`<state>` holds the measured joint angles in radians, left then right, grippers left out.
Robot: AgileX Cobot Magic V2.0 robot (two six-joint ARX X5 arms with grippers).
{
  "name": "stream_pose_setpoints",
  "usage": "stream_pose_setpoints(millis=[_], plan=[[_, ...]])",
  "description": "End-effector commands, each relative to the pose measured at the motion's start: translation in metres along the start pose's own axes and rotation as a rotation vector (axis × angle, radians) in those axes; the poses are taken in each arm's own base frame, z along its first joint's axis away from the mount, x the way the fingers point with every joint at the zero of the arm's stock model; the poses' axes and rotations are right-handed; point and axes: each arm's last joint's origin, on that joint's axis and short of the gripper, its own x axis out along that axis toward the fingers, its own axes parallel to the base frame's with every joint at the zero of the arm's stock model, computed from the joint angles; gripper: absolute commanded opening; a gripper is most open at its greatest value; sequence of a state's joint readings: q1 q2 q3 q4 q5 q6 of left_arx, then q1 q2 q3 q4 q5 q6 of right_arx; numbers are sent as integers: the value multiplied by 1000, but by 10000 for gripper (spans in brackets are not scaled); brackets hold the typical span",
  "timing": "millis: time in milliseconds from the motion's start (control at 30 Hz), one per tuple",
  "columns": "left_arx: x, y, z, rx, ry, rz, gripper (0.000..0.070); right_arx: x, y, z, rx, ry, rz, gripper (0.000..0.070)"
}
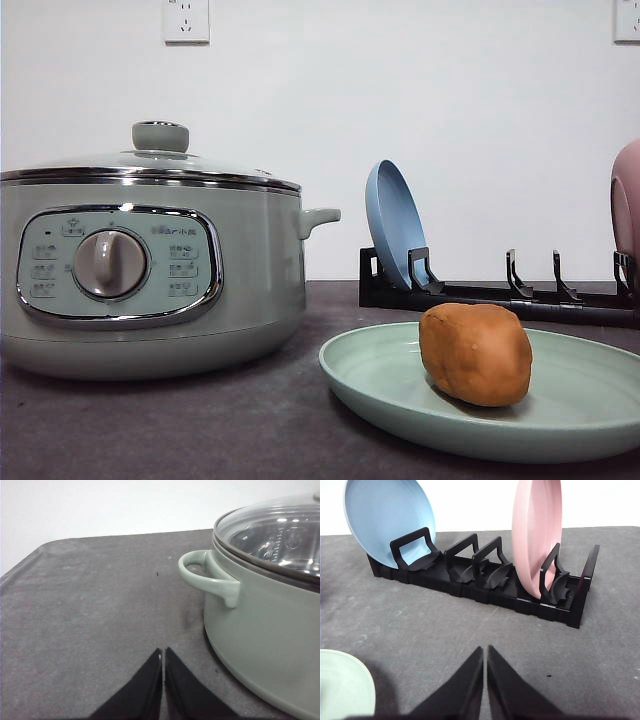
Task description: Transfer potato from steamer to green plate
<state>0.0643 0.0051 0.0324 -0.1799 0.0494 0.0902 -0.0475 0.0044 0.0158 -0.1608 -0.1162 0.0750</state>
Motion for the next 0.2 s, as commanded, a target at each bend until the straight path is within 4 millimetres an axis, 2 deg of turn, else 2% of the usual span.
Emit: stream_pose_setpoints(millis=[0,167], plan=[[2,0,-7,-7,26,2,0,0,0,-1,-1,0,2,0],[2,0,-7,-7,26,2,0,0,0,-1,-1,0,2,0]])
